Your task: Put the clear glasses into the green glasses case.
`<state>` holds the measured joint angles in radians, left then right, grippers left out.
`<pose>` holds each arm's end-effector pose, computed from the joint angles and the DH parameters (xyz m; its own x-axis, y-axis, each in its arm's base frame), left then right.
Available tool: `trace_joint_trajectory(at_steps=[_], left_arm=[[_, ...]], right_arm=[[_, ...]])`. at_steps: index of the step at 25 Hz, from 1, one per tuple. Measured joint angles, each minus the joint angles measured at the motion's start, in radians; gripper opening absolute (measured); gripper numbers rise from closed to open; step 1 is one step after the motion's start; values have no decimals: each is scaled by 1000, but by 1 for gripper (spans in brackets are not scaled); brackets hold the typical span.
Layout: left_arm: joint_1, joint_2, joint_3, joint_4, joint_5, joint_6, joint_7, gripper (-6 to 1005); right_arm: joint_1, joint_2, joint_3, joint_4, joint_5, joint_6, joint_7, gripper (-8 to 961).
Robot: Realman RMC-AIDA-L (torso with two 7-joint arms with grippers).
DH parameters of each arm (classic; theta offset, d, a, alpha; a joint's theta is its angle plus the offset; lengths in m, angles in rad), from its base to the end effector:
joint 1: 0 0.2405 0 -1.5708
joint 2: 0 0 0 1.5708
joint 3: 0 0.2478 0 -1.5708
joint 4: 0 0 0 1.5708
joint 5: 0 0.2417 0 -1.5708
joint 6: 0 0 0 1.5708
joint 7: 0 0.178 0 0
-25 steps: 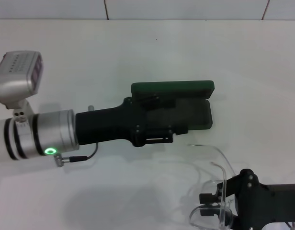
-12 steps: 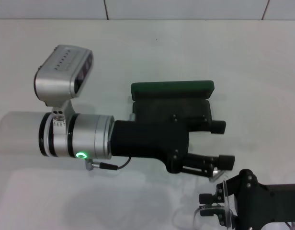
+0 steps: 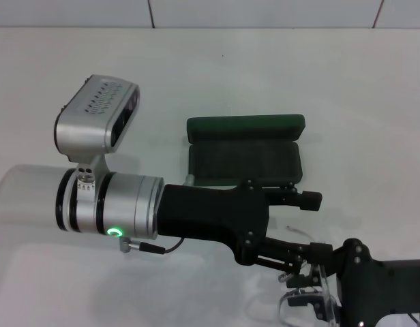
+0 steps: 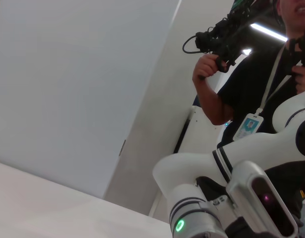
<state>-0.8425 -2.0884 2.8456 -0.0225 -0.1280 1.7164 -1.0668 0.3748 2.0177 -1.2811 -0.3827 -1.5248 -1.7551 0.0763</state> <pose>-0.1661 0.2930 -0.1263 0.7189 0.3545 0.5980 0.1720 -0.9242 0.3411 0.2624 0.2450 -0.0781 0.6216 0.6139 -0.4866 0.4631 -0.7890 -0.4038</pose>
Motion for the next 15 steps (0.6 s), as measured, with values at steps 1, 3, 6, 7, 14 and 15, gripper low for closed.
trace_joint_trajectory(at_steps=[1, 3, 6, 7, 14, 15], left_arm=[[2, 0, 0, 0, 1, 0, 0, 841], [2, -1, 0, 1, 5, -1, 1, 841], [3, -3, 0, 2, 12, -10, 3, 841], [3, -3, 0, 2, 14, -12, 3, 841], [16, -5, 0, 8, 23, -21, 4, 842], [17, -5, 0, 8, 23, -21, 4, 842]], right_arm=[[2, -2, 0, -4, 0, -2, 18, 189], [4, -3, 2, -5, 0, -4, 29, 190], [4, -4, 5, -5, 0, -9, 30, 191], [4, -4, 5, -5, 1, -15, 36, 191], [4, -4, 6, -17, 6, -21, 69, 193], [4, -4, 6, -17, 6, -21, 70, 193]])
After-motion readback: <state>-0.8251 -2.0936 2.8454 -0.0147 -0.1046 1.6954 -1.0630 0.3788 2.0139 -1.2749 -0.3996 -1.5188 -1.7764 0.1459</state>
